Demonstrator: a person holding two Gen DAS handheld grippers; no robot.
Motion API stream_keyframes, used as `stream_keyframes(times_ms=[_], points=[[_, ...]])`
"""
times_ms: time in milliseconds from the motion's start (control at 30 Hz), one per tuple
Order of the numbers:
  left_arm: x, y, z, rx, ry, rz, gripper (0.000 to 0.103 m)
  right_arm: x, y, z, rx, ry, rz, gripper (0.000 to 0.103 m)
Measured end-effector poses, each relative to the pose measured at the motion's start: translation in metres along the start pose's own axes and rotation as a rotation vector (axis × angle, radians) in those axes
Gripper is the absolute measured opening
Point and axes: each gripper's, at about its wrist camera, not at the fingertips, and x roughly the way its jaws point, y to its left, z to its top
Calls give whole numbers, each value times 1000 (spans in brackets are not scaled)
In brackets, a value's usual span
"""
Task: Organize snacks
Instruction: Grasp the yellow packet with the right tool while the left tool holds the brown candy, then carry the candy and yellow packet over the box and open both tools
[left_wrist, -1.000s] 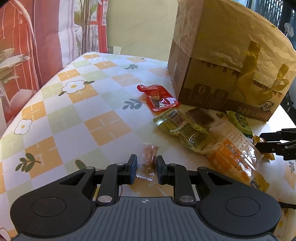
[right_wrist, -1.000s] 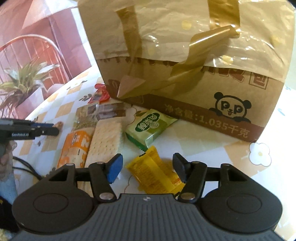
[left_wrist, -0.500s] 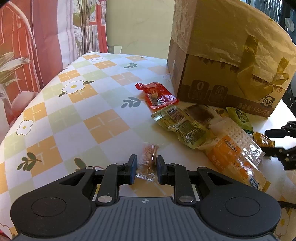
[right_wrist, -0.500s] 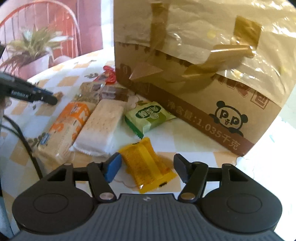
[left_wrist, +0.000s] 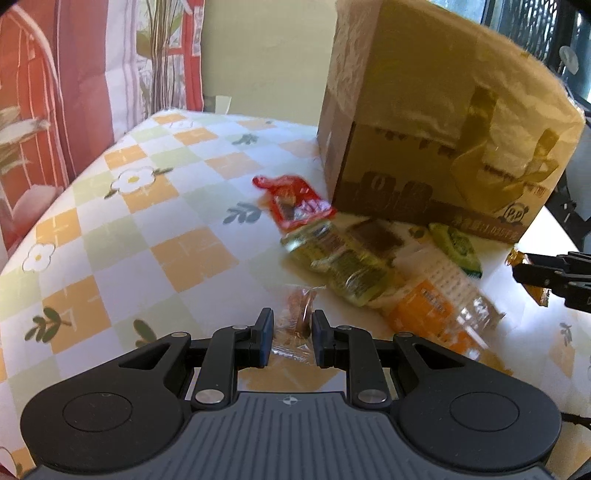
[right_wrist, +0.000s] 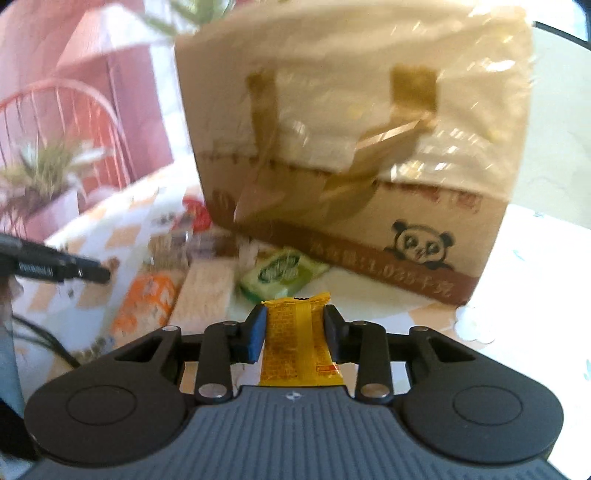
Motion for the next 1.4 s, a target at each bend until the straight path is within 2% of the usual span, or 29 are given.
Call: stream_keyframes(times_ms=[167, 233, 400, 500, 567, 667, 867, 933, 967, 1000, 1033, 1100, 1200, 1400], points=[[-24, -11, 29, 16, -99, -36, 23, -28, 0, 24, 9, -118, -10, 35], [-38, -19, 49, 27, -166, -70, 23, -39, -2, 41, 14, -176, -8, 35], [-69, -50, 100, 118, -327, -149, 23, -66, -7, 100, 55, -361, 34, 35], [-79, -71, 133, 169, -406, -179, 23, -68, -7, 135, 55, -416, 43, 35], [-78, -86, 156, 191, -437, -210, 23, -62, -9, 156, 38, -430, 19, 35], [-66, -107, 181, 218, -449, -227, 23, -46, -13, 176, 44, -419, -33, 35], [-22, -127, 217, 196, -379, -252, 24, -2, -21, 198, 118, -335, -100, 36], [-9, -127, 221, 186, -336, -256, 32, 4, -20, 198, 129, -323, -147, 39], [-7, -125, 221, 181, -332, -246, 44, 5, -19, 197, 133, -320, -163, 44], [-8, -124, 217, 179, -335, -234, 52, 3, -19, 194, 139, -322, -162, 47], [-8, -121, 213, 177, -342, -224, 53, 1, -19, 190, 145, -329, -148, 55], [-12, -111, 209, 177, -334, -223, 53, -6, -19, 183, 144, -337, -135, 60], [-21, -97, 200, 176, -320, -210, 53, -18, -15, 172, 127, -342, -133, 60], [-42, -70, 182, 169, -307, -205, 53, -47, 9, 146, 88, -382, -65, 60]])
